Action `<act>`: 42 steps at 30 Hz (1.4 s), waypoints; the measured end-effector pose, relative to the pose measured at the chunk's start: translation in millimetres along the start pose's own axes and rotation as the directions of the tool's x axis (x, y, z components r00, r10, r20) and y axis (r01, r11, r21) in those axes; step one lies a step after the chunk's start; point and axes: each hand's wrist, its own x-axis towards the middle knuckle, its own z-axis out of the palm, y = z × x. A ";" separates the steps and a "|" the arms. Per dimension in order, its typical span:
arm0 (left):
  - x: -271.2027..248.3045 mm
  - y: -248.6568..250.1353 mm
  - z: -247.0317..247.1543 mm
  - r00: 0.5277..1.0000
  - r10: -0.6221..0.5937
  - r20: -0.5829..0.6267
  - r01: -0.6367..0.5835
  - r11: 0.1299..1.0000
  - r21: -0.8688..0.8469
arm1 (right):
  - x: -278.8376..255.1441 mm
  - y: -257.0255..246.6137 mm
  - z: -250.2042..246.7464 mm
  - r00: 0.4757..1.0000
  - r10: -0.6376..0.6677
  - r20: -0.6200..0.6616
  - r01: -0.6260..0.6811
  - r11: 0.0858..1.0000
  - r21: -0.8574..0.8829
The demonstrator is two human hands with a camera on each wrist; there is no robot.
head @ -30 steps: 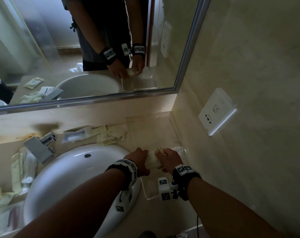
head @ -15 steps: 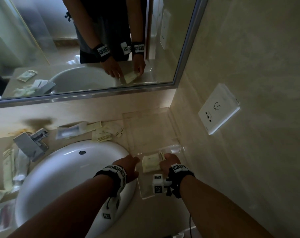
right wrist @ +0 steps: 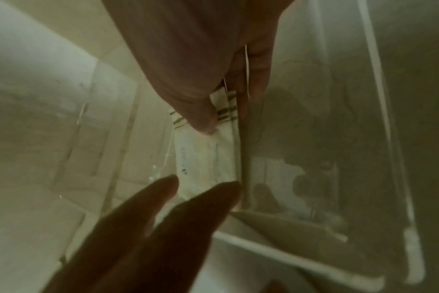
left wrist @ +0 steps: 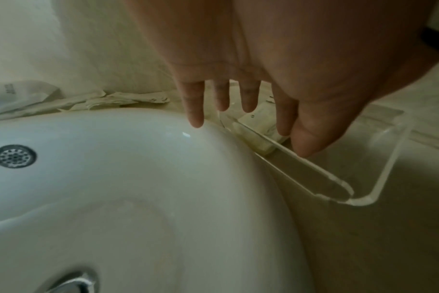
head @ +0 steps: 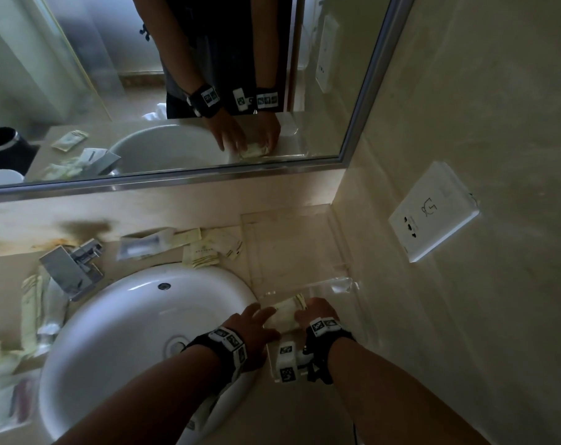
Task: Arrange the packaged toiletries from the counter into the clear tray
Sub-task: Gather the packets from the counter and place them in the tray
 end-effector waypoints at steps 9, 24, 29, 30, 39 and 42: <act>21.3 7.4 7.5 0.987 0.092 0.134 -0.104 0.991 0.088 | -2.9 4.0 -0.2 0.997 0.058 0.056 -0.060 0.998 0.021; 32.9 7.3 20.6 0.997 0.063 0.054 -0.069 0.991 0.118 | -14.0 3.3 7.8 0.981 -0.137 0.137 0.175 0.932 -0.319; 30.0 7.9 14.9 0.996 0.066 0.062 -0.071 0.995 0.070 | -17.4 3.6 10.5 0.979 -0.171 0.107 0.196 0.931 -0.307; 29.3 8.2 13.6 0.995 0.066 0.068 -0.071 0.996 0.062 | -18.1 5.2 12.0 0.975 -0.178 0.136 0.213 0.922 -0.324; 24.0 12.3 -1.8 0.989 0.069 0.132 -0.070 0.998 0.000 | -22.4 6.5 15.2 0.947 -0.160 0.279 0.282 0.829 -0.483; 16.6 7.9 0.3 0.993 0.086 0.082 -0.081 0.995 -0.058 | -21.4 2.6 12.1 0.950 -0.165 0.265 0.276 0.840 -0.467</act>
